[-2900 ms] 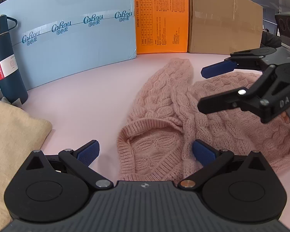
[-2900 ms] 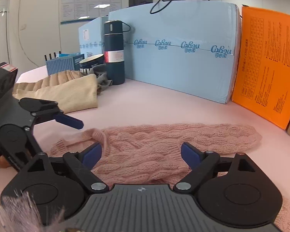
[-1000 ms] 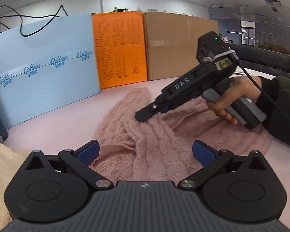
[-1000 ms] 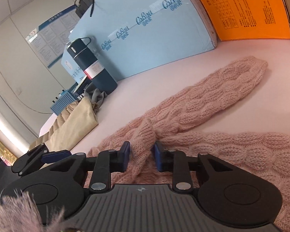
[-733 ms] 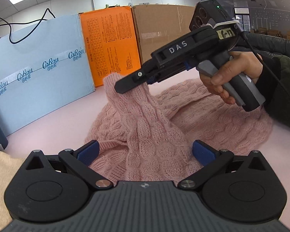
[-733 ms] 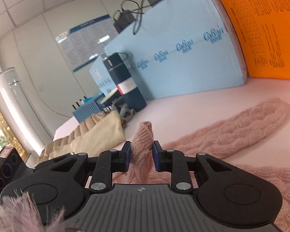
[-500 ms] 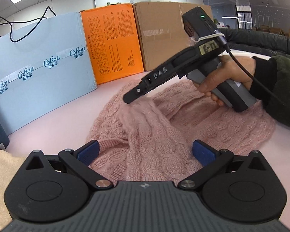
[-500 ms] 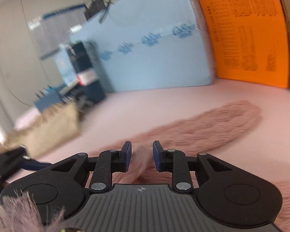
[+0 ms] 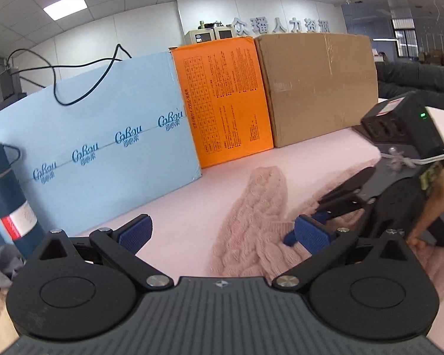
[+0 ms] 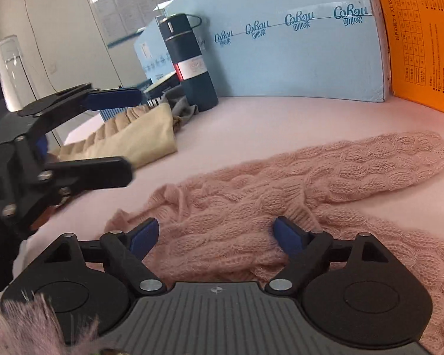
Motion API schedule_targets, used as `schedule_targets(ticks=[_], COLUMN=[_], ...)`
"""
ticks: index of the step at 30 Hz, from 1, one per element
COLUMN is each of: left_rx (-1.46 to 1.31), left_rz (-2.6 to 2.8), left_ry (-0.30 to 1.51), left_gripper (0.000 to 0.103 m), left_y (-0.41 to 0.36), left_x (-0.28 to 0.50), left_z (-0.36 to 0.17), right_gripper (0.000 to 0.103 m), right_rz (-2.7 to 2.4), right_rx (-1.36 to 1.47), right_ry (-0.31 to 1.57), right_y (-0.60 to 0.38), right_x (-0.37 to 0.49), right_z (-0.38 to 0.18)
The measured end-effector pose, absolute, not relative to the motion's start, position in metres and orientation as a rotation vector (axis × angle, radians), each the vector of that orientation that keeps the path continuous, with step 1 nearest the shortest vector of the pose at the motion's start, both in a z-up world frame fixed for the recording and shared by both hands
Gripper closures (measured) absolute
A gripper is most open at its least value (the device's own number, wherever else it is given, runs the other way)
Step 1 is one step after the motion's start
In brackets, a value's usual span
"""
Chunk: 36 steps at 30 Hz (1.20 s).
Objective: Fold clothes
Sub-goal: 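Grasp a cardigan sleeve cuff with the left gripper, then lift the sleeve with the left gripper, lay it across the body, open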
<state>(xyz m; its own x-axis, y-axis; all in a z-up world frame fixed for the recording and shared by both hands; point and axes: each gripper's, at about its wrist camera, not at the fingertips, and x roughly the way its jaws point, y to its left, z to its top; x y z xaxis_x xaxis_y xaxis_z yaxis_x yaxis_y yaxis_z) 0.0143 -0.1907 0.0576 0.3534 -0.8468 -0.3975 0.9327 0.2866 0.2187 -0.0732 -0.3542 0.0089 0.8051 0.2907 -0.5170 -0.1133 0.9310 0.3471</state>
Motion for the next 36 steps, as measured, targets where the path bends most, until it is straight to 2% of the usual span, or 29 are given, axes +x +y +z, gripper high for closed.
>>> schedule_targets(ticks=[2, 4, 8, 14, 22, 23, 24, 25, 26, 27, 28, 29, 31, 36], left_rx=[0.486, 0.502, 0.541, 0.48, 0.528, 0.542, 0.556, 0.556, 0.552, 0.549, 0.548, 0.55, 0.556, 0.514], left_rz=[-1.239, -1.275, -1.349, -1.464, -1.523, -1.521, -1.519, -1.52, -1.523, -1.524, -1.526, -1.533, -1.549, -1.566], left_ry=[0.24, 0.32, 0.487, 0.753, 0.866, 0.846, 0.827, 0.803, 0.783, 0.774, 0.768, 0.756, 0.728, 0.689], left_gripper=[0.0, 0.0, 0.0, 0.0, 0.001, 0.01, 0.014, 0.027, 0.048, 0.059, 0.076, 0.085, 0.089, 0.091], left_y=[-0.222, -0.258, -0.33, -0.412, -0.479, -0.482, -0.485, -0.485, -0.486, -0.485, -0.484, -0.481, -0.476, -0.455], left_x=[0.03, 0.056, 0.101, 0.141, 0.132, 0.128, 0.124, 0.122, 0.121, 0.12, 0.119, 0.118, 0.115, 0.112], left_z=[0.064, 0.066, 0.058, 0.037, 0.014, 0.013, 0.012, 0.012, 0.013, 0.013, 0.014, 0.014, 0.015, 0.026], right_gripper=[0.016, 0.007, 0.0, 0.0, 0.0, 0.0, 0.0, 0.0, 0.0, 0.0, 0.0, 0.0, 0.0, 0.0], right_rz=[0.218, 0.18, 0.174, 0.169, 0.166, 0.166, 0.165, 0.164, 0.163, 0.162, 0.16, 0.158, 0.155, 0.155], right_rx=[0.348, 0.307, 0.277, 0.232, 0.216, 0.21, 0.206, 0.204, 0.201, 0.198, 0.193, 0.187, 0.177, 0.192], right_ry=[0.573, 0.572, 0.638, 0.647, 0.644, 0.644, 0.645, 0.644, 0.644, 0.644, 0.644, 0.644, 0.645, 0.639], right_y=[-0.361, -0.36, -0.356, -0.352, -0.35, -0.349, -0.349, -0.349, -0.349, -0.349, -0.348, -0.348, -0.346, -0.35], right_x=[-0.079, -0.084, -0.078, -0.077, -0.08, -0.079, -0.079, -0.079, -0.079, -0.08, -0.08, -0.08, -0.079, -0.08], right_z=[0.014, 0.019, 0.009, 0.005, 0.002, 0.002, 0.002, 0.001, 0.001, 0.001, 0.001, 0.001, 0.001, 0.002])
